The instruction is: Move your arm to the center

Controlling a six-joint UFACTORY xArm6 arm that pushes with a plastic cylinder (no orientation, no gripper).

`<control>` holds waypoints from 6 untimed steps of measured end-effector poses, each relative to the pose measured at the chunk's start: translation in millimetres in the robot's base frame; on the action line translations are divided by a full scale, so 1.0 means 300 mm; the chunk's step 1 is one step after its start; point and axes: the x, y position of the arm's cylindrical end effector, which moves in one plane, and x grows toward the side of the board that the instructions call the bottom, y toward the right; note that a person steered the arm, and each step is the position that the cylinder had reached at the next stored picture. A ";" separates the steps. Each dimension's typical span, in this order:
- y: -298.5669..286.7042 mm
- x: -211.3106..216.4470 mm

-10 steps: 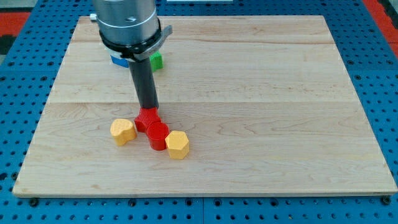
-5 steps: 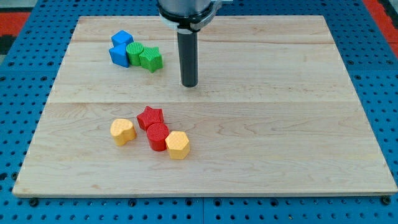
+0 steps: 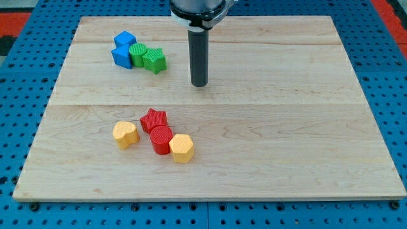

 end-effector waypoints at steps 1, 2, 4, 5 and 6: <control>0.010 0.000; 0.010 0.000; 0.051 0.000; 0.051 0.000; 0.029 0.000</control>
